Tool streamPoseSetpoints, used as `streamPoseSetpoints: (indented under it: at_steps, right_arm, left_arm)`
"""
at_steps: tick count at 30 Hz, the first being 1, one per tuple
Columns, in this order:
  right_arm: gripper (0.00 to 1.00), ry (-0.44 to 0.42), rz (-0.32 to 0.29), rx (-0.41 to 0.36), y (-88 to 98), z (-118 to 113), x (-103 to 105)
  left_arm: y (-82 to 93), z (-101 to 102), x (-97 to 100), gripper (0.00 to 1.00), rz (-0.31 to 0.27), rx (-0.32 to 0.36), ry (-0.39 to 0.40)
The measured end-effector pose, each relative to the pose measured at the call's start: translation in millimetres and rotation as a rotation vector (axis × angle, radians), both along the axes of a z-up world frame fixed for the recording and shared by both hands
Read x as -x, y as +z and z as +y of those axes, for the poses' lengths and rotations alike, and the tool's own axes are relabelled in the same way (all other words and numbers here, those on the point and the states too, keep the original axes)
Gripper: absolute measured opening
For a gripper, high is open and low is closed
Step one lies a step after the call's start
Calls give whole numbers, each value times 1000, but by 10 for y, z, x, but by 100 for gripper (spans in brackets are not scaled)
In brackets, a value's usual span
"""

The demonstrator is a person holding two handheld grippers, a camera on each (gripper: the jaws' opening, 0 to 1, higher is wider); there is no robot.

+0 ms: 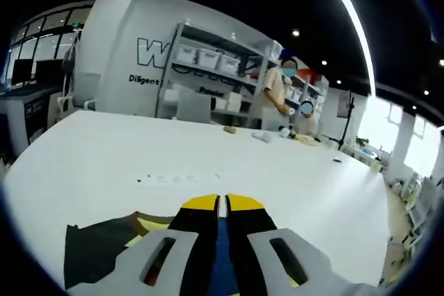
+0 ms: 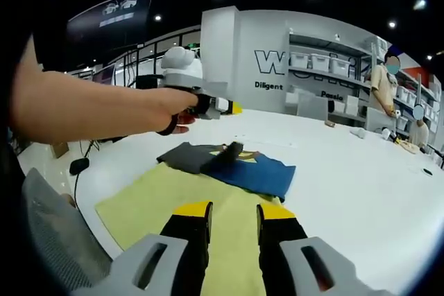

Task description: Fold the garment on the visible template until the final outline fits inside the template.

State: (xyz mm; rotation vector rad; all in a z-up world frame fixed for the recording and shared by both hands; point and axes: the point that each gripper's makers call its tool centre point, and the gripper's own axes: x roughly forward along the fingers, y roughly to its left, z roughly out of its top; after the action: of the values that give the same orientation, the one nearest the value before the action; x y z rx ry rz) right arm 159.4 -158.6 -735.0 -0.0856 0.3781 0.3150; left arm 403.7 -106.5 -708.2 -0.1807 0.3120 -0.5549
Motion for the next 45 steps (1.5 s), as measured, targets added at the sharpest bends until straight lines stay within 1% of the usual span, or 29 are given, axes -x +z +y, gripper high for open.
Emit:
streamPoseSetpoints:
  at_steps: [6, 9, 11, 14, 17, 18, 20, 22, 25, 26, 30, 31, 33, 35, 36, 39, 40, 41, 43, 45]
  right_arm:
    - [22, -7, 4, -4, -7, -16, 2]
    - [22, -10, 6, -5, -11, -21, 1]
    - [21, -10, 6, -6, -12, -23, 0]
    - [21, -12, 9, -8, -18, -24, 0]
    - [21, -10, 10, -8, -20, -19, -3]
    - [21, -9, 11, -7, -21, -18, -3]
    - [21, -8, 10, -10, -21, -14, -5]
    - [21, -7, 12, -9, -26, -11, -2]
    - [21, -5, 12, -8, -26, -7, 2]
    - [21, -5, 13, -9, -27, -7, 4]
    - [21, -5, 13, -12, -24, -7, 4]
    - [21, -6, 14, -12, -26, -7, 3]
    - [21, -7, 13, -14, -24, -11, 2]
    - [21, -8, 14, -18, -25, -14, 2]
    - [21, -8, 14, -19, -24, -15, 2]
    - [21, -12, 14, -23, -23, -25, 1]
    - [21, -12, 15, -25, -23, -27, 1]
    - [21, -13, 15, -26, -24, -27, 1]
    - [21, -14, 15, -28, -22, -31, -1]
    - [21, -15, 15, -31, -21, -32, -2]
  left_arm:
    - [-142, -283, 62, 0, 13, -15, -56]
    - [-200, -362, 78, 0, 24, -21, -75]
    - [-217, -375, 79, 0, 27, -24, -80]
    - [-229, -360, 83, 0, 28, -29, -82]
    - [-280, -291, 97, 0, 14, -77, -88]
    - [-321, -262, 104, 0, 17, -89, -88]
    - [-356, -232, 114, 0, 21, -92, -87]
    - [-427, -176, 127, 0, 25, -119, -80]
    - [-528, -131, 164, 0, 37, -140, -77]
    - [-578, -112, 182, 0, 36, -164, -78]
    - [-735, -87, 240, 1, 56, -191, -84]
    - [-767, -85, 252, 3, 61, -201, -91]
    - [-872, -80, 292, 15, 76, -251, -115]
    - [-956, -84, 301, 24, 90, -270, -120]
    - [-982, -86, 311, 26, 91, -282, -127]
    - [-1038, -92, 329, 32, 89, -318, -143]
    - [-1071, -83, 335, 33, 76, -357, -155]
    - [-1085, -79, 335, 34, 65, -381, -164]
    - [-1135, -81, 346, 33, 58, -415, -180]
    - [-1162, -67, 343, 32, 33, -464, -199]
